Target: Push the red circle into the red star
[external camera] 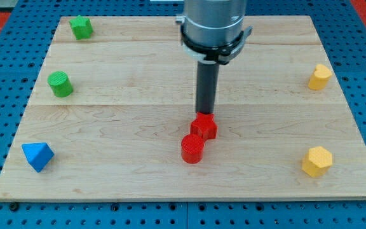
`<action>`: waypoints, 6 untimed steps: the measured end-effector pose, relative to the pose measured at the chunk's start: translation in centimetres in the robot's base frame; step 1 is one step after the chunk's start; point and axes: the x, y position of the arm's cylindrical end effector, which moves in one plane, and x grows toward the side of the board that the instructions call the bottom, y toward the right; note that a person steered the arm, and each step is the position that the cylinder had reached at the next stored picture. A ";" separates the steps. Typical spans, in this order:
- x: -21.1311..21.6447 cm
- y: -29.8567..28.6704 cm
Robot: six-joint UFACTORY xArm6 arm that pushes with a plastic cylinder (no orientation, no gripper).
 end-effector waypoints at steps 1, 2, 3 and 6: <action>0.0 -2.2; -0.7 -0.4; -0.7 3.9; 13.4 -1.4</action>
